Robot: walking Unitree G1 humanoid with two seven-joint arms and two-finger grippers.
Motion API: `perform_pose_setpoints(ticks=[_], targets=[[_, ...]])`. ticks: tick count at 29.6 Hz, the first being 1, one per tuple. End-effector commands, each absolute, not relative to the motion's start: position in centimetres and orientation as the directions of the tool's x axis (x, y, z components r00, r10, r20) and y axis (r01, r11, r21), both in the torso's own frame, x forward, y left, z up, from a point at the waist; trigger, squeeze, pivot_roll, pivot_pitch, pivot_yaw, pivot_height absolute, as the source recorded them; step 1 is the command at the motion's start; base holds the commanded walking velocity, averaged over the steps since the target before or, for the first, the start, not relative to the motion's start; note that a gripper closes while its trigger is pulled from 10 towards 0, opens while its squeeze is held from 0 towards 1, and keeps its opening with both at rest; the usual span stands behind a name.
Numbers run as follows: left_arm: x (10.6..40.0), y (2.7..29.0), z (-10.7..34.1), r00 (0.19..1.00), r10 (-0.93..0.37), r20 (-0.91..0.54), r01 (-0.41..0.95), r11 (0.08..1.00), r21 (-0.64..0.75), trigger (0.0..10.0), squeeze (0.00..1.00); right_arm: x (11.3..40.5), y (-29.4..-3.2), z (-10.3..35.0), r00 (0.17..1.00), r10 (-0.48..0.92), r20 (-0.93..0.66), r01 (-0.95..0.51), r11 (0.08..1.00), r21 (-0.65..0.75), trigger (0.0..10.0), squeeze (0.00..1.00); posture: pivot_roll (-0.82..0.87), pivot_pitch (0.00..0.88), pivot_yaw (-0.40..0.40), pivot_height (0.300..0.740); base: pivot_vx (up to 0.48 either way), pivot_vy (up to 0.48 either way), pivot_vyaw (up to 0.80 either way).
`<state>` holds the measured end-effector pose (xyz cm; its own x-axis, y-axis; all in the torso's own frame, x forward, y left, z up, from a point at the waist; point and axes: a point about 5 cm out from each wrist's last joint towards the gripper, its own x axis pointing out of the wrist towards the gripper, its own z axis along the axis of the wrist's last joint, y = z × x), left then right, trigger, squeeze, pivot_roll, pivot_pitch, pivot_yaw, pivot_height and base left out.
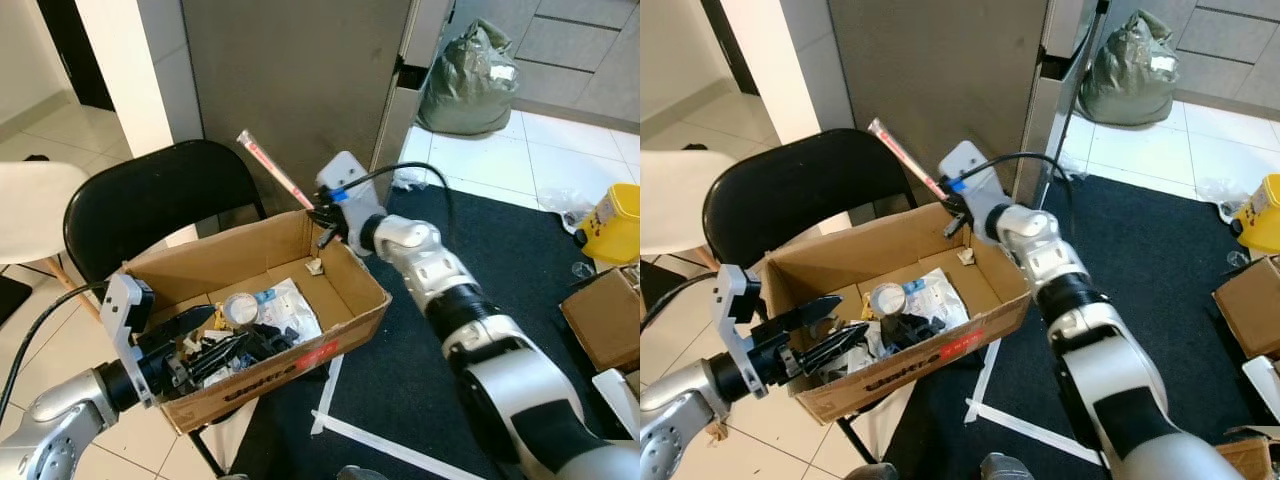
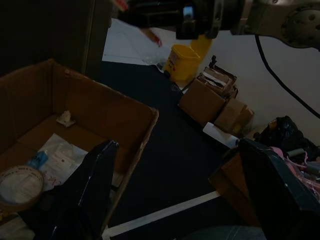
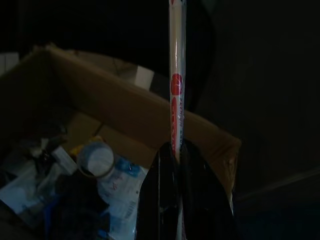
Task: Picking trash to rubbish bin
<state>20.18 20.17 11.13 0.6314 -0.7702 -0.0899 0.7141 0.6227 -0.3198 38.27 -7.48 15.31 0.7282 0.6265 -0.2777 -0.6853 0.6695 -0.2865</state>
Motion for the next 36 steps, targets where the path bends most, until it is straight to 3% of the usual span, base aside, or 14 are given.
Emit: perform_pose_setpoints(ticks=[1,6,7,8,22,23,24,29,36], targets=[[20.0,20.0,11.1,0.625,-0.773,-0.107,0.717,0.623,-0.312,10.0,0.00,38.5,-7.5,15.1,0.739,0.601,-0.303,-0.673,0.679,-0.294,10.0,0.00,0.10,0.000,-0.069,0.740,0.000,0.000,0.00],[20.1,19.8,11.2,0.628,-0.772,-0.099,0.718,0.623,-0.310,10.0,0.00,38.6,-7.5,14.9,0.743,0.590,-0.315,-0.668,0.683,-0.295,10.0,0.00,0.10,0.000,-0.069,0.740,0.000,0.000,0.00],[20.1,19.8,11.3,0.628,-0.772,-0.099,0.718,0.624,-0.309,10.0,0.00,38.6,-7.4,14.8,0.739,0.593,-0.319,-0.672,0.683,-0.285,10.0,0.33,0.10,0.000,-0.070,0.740,0.000,0.000,0.00],[20.1,19.8,11.3,0.628,-0.771,-0.100,0.717,0.624,-0.309,10.0,0.00,38.6,-7.4,14.8,0.736,0.596,-0.321,-0.674,0.685,-0.277,10.0,1.00,0.10,0.000,-0.070,0.740,0.000,0.000,0.00],[19.9,19.8,11.1,0.635,-0.763,-0.123,0.708,0.638,-0.304,10.0,0.00,39.2,-8.0,16.2,0.729,0.637,-0.251,-0.683,0.700,-0.209,10.0,1.00,0.10,0.000,-0.070,0.740,0.000,0.000,0.00],[20.0,19.8,11.2,0.635,-0.763,-0.120,0.709,0.638,-0.301,10.0,0.00,39.1,-8.4,16.8,0.686,0.694,-0.218,-0.727,0.667,-0.164,10.0,0.67,0.10,0.000,-0.066,0.740,0.000,0.000,0.00],[20.2,19.7,11.3,0.638,-0.761,-0.115,0.709,0.639,-0.298,10.0,0.00,38.9,-8.7,17.2,0.639,0.746,-0.187,-0.769,0.625,-0.133,10.0,0.00,0.10,0.000,-0.063,0.740,0.000,0.000,0.00],[20.5,19.5,11.4,0.640,-0.761,-0.106,0.711,0.639,-0.295,10.0,0.00,38.0,-10.9,18.0,0.528,0.843,-0.107,-0.849,0.519,-0.104,10.0,0.00,0.09,0.000,-0.059,0.740,0.000,0.000,0.00],[20.9,19.2,11.4,0.634,-0.767,-0.100,0.718,0.632,-0.291,10.0,0.00,36.2,-14.8,17.6,0.515,0.855,-0.064,-0.856,0.508,-0.100,10.0,0.00,0.06,0.000,-0.047,0.740,0.000,0.000,0.00]])
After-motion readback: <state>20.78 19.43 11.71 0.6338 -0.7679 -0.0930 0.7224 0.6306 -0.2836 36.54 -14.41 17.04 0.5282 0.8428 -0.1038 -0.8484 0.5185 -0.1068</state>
